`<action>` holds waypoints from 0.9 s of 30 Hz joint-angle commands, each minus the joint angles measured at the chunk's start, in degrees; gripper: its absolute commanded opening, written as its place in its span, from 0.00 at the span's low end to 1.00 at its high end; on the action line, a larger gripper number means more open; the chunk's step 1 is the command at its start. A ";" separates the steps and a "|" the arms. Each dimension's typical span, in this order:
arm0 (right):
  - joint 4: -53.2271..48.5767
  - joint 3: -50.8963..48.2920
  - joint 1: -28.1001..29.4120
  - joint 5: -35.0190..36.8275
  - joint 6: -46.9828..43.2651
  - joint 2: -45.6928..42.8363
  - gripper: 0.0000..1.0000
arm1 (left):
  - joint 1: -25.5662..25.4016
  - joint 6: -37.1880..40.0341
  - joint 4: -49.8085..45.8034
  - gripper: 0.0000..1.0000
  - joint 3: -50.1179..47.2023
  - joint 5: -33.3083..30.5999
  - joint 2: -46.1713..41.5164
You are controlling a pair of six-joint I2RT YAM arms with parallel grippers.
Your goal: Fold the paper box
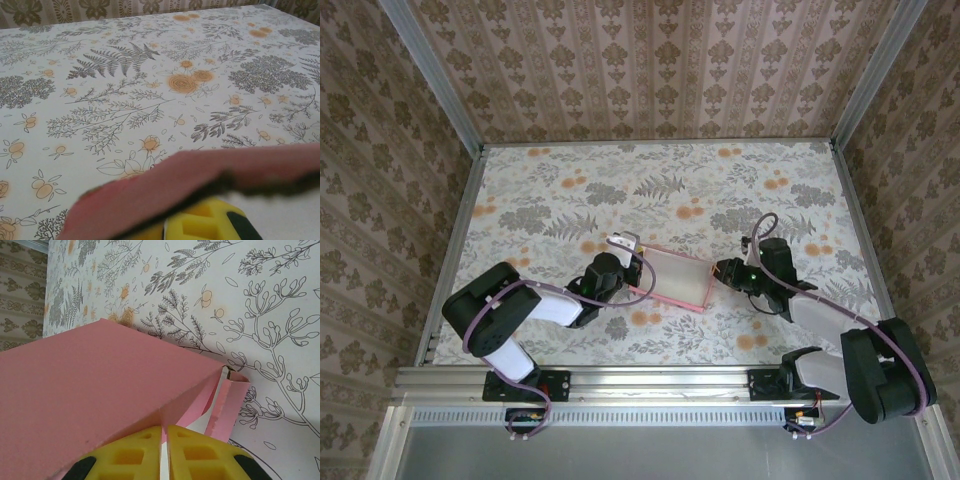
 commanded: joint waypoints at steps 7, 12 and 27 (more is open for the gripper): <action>-6.19 1.77 0.71 6.64 -0.58 -2.59 0.14 | -1.18 2.95 -6.41 0.01 -0.20 0.27 0.33; -15.93 2.00 -0.62 9.74 -3.73 -11.38 0.14 | -1.16 3.70 -6.34 0.01 -0.91 -0.36 0.05; -21.67 11.55 -2.47 4.33 -8.58 -15.23 0.20 | -1.93 4.05 -1.49 0.02 -2.58 -1.06 1.25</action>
